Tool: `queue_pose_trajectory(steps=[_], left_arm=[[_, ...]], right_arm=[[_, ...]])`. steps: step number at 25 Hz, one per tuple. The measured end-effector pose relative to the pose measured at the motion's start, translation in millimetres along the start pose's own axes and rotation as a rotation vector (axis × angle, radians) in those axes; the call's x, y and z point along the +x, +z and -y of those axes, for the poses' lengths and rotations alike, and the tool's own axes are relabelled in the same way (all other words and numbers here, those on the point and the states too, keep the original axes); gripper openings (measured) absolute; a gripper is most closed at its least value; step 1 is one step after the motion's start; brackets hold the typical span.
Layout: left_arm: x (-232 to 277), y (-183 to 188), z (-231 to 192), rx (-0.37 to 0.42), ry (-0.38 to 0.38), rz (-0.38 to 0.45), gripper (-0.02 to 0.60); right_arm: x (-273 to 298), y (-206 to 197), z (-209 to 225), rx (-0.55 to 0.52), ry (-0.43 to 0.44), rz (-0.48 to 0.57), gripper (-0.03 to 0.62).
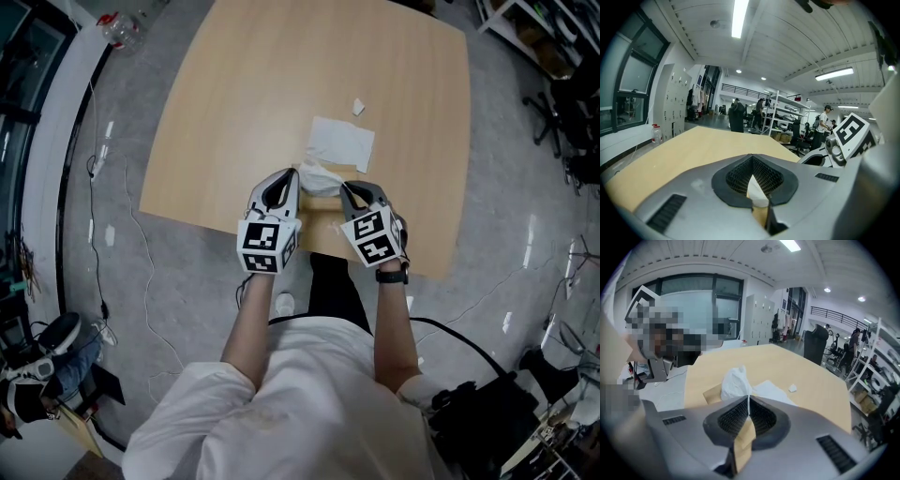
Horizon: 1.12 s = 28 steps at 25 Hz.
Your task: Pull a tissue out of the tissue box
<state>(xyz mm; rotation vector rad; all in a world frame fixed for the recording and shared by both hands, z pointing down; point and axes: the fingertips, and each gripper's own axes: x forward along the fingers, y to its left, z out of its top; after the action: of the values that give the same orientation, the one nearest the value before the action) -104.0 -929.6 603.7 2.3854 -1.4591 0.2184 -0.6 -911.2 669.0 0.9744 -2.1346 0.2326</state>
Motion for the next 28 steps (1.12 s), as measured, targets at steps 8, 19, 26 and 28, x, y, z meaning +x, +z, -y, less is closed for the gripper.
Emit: queue_pose_trajectory(steps=[8,19,26,28], left_arm=[[-27.4,24.3,10.5,0.029,-0.02,0.059,-0.009],[-89.6,68.6,31.4,0.072,-0.054,0.175,-0.009],[-143.2,89.8,59.3,0.123,-0.089,0.253,-0.009],[-158.9,92.5,64.5,0.135,-0.086,0.262,-0.009]], right_arm=[[-35.7,23.9,-6.8,-0.018,-0.086,0.078,0.012],[-118.4,72.9,-18.4,0.112,-0.209,0.275,0.012],[-181.2,95.8,-48.7,0.156,-0.292,0.433,0.012],[-196.8,102.4,-65.5,0.147,-0.297,0.475,0.012]])
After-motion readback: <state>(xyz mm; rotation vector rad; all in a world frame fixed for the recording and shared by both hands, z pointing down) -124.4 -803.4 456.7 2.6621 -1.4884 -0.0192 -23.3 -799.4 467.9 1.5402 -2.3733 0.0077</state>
